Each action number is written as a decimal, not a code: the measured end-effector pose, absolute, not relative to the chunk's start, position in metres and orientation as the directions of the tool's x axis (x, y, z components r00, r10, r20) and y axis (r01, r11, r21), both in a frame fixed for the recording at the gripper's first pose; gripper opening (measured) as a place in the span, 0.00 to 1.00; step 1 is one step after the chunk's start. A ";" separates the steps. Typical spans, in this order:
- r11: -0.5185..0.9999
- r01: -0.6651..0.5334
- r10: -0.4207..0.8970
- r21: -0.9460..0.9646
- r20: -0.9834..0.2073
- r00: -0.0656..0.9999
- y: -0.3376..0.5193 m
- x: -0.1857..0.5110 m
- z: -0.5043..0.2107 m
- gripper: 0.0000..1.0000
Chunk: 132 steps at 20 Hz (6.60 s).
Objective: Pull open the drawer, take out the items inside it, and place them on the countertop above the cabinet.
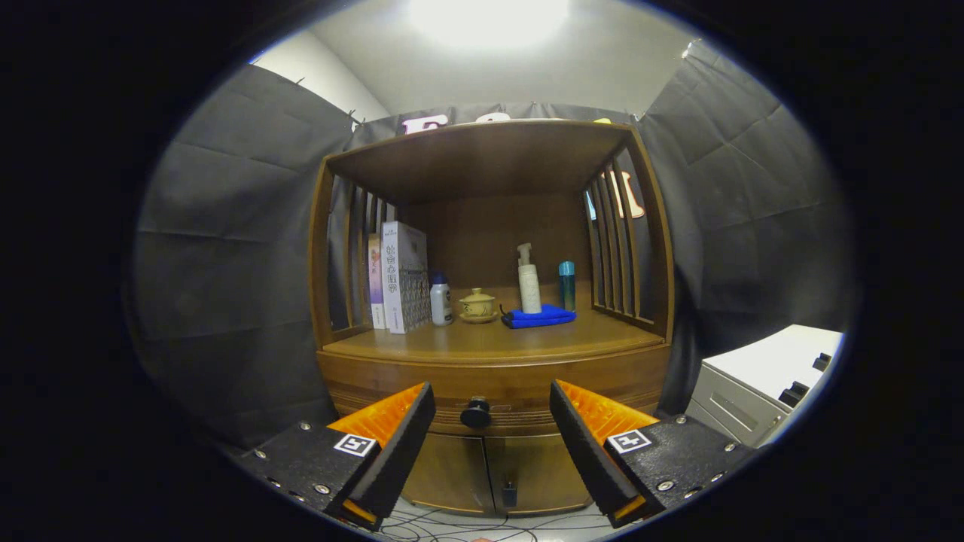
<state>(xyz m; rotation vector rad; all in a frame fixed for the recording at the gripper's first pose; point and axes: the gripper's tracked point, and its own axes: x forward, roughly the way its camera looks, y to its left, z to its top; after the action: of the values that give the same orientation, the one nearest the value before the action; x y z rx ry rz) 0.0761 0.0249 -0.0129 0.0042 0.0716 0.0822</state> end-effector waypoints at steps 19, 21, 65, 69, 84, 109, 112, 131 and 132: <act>0.995 -0.095 0.091 -0.013 -0.187 0.978 0.030 0.144 -0.093 0.96; 0.995 -0.096 0.092 -0.010 -0.213 0.973 0.031 0.158 -0.102 0.96; 0.998 -0.060 0.052 -0.024 -0.256 0.965 0.031 0.062 -0.127 0.37; 0.997 -0.074 0.064 -0.031 -0.255 0.965 0.031 0.041 -0.131 0.37; 0.991 -0.115 0.099 -0.066 -0.208 0.973 0.038 -0.004 -0.130 0.43; 0.978 -0.198 0.204 0.062 -0.110 0.973 0.031 0.070 0.000 0.93; 0.976 -0.200 0.214 0.083 -0.227 0.950 0.029 0.090 -0.020 0.93; 0.983 -0.116 0.183 0.143 -0.690 0.700 0.017 0.147 -0.104 0.89; 0.984 -0.114 0.177 0.136 -0.707 0.684 0.015 0.145 -0.109 0.87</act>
<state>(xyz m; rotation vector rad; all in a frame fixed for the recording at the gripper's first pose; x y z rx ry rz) 0.1453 0.0151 -0.1088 0.0829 0.8007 0.1633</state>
